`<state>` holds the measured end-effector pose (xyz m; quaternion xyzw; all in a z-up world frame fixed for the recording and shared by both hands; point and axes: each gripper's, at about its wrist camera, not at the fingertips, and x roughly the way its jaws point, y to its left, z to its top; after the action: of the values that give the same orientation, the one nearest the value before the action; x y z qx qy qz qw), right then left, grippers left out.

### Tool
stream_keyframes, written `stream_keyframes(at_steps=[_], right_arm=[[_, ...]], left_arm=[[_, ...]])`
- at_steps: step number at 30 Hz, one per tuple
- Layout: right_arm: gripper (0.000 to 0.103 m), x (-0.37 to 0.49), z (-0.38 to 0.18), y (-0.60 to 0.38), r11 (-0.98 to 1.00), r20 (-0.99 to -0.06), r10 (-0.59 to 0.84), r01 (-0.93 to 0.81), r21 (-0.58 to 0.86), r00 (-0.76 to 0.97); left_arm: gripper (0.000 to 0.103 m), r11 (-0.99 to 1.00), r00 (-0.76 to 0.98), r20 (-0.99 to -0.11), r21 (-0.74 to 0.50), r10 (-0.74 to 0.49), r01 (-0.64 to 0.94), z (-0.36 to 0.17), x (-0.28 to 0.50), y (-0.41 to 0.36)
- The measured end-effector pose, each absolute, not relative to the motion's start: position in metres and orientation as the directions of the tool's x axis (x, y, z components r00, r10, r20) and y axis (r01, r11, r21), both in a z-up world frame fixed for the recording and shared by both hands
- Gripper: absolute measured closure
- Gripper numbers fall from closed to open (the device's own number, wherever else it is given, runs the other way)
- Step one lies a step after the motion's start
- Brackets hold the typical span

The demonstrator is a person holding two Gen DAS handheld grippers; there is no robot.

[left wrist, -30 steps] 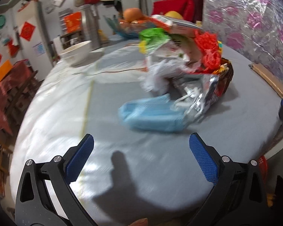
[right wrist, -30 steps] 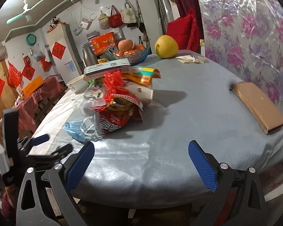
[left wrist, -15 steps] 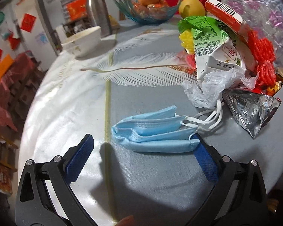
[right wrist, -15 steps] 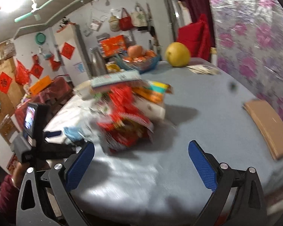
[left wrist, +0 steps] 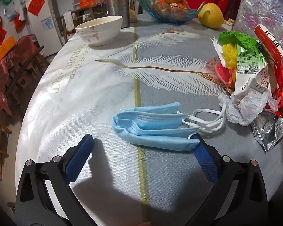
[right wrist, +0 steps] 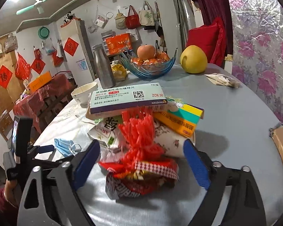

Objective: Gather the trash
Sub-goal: 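Close the left gripper on the blue face mask while the right gripper grasps the red mesh bag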

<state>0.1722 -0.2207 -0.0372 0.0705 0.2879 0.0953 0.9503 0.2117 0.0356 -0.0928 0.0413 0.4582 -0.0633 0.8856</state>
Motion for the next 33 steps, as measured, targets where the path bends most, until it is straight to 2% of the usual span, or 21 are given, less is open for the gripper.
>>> stream_keyframes(at_steps=[2,3,4,5,12,15,20,25,26,28,30,33], right_arm=[[0.034,0.175,-0.039,-0.219,0.970,-0.536,0.232,-0.152,0.190,0.812],[0.046,0.176,-0.040,-0.218,0.970,-0.540,0.237,-0.161,0.184,0.808],[0.069,0.176,-0.042,-0.217,0.969,-0.546,0.240,-0.169,0.178,0.803],[0.077,0.175,-0.043,-0.220,0.968,-0.552,0.247,-0.175,0.180,0.796],[0.076,0.135,-0.017,-0.237,0.956,-0.449,0.279,-0.201,0.214,0.849],[0.076,0.122,-0.010,-0.243,0.954,-0.436,0.284,-0.204,0.222,0.854],[0.076,0.116,-0.010,-0.250,0.952,-0.441,0.288,-0.205,0.228,0.850],[0.076,0.116,-0.021,-0.254,0.952,-0.466,0.282,-0.187,0.241,0.838],[0.076,0.115,-0.023,-0.257,0.953,-0.471,0.278,-0.179,0.244,0.837],[0.076,0.115,-0.027,-0.262,0.953,-0.481,0.272,-0.164,0.255,0.834],[0.076,0.112,-0.029,-0.267,0.950,-0.482,0.274,-0.156,0.270,0.832],[0.075,0.107,-0.031,-0.272,0.952,-0.484,0.261,-0.141,0.270,0.835]], left_arm=[[0.006,0.988,0.571,-0.817,0.013,-0.078,0.153,-0.092,0.211,0.035],[0.006,0.988,0.569,-0.819,0.010,-0.081,0.155,-0.091,0.210,0.035],[0.006,0.988,0.567,-0.820,0.008,-0.082,0.155,-0.090,0.206,0.035],[0.006,0.987,0.566,-0.820,0.012,-0.081,0.159,-0.090,0.206,0.034],[0.006,0.981,0.698,-0.711,0.064,-0.085,0.185,-0.070,0.178,0.026],[0.006,0.980,0.696,-0.711,0.053,-0.098,0.192,-0.067,0.187,0.028],[0.006,0.962,0.677,-0.730,0.115,-0.088,0.248,-0.070,0.203,0.025],[0.006,0.950,0.646,-0.752,0.088,-0.134,0.300,-0.078,0.202,0.023],[0.007,0.946,0.645,-0.751,0.091,-0.140,0.311,-0.078,0.200,0.021],[0.021,0.939,0.663,-0.733,0.101,-0.154,0.329,-0.075,0.194,0.017],[0.030,0.936,0.661,-0.728,0.079,-0.181,0.343,-0.075,0.189,0.016],[0.036,0.935,0.669,-0.719,0.076,-0.190,0.348,-0.072,0.182,0.016]])
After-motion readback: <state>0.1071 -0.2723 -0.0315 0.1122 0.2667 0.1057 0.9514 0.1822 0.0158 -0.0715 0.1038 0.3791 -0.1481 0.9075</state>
